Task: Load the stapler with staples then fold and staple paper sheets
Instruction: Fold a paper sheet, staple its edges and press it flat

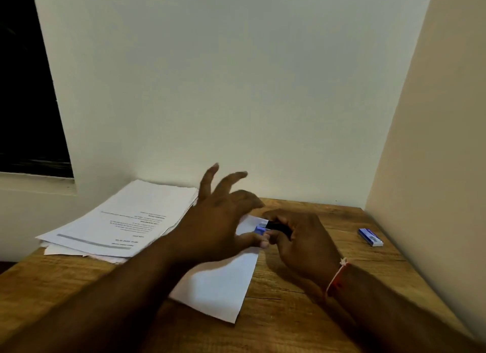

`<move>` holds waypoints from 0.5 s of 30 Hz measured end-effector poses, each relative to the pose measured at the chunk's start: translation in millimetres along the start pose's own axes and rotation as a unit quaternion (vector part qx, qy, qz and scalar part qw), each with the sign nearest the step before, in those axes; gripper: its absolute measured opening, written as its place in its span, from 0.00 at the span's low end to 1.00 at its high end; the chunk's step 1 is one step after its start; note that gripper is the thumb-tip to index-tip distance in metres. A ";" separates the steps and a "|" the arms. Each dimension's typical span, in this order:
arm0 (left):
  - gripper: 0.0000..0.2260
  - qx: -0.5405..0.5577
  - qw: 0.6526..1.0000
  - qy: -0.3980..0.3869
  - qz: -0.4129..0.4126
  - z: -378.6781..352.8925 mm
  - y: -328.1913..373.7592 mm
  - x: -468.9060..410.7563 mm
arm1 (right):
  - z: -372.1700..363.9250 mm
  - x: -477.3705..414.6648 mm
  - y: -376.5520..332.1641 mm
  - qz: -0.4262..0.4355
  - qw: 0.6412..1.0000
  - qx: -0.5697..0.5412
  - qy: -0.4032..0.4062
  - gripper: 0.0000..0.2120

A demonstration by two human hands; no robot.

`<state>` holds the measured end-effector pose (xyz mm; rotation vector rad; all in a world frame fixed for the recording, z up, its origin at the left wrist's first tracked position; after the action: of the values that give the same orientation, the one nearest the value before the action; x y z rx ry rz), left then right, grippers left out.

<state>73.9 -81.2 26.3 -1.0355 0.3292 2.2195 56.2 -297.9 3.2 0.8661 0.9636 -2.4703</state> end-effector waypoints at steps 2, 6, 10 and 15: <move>0.28 -0.011 0.998 -0.055 0.010 -7.1 6.4 0.0 | -0.1 3.9 -6.6 0.030 0.999 0.025 0.012 0.11; 0.29 -0.004 0.994 -0.104 0.040 -12.5 6.2 1.8 | -3.1 4.3 -4.9 0.057 0.997 0.053 0.012 0.11; 0.29 0.004 0.993 -0.113 0.046 -14.1 5.7 3.0 | -6.9 6.2 -0.3 0.053 0.996 0.065 0.001 0.09; 0.20 0.019 0.997 -0.065 0.039 -17.0 3.3 7.7 | -10.5 7.9 4.2 0.046 0.997 0.064 0.000 0.17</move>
<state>78.1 -88.2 9.2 -0.8672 0.3585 2.3281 56.8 -294.4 -10.1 0.9303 0.7535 -2.4747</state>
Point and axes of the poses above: each hand's wrist, its own x-axis away from the middle knuckle, its own z-axis out of the back of the hand, y = z × x, the point moved 2 cm from there along -x, towards the middle knuckle, and after that the axes turned 10 degrees about y, right-handed, at the moved point
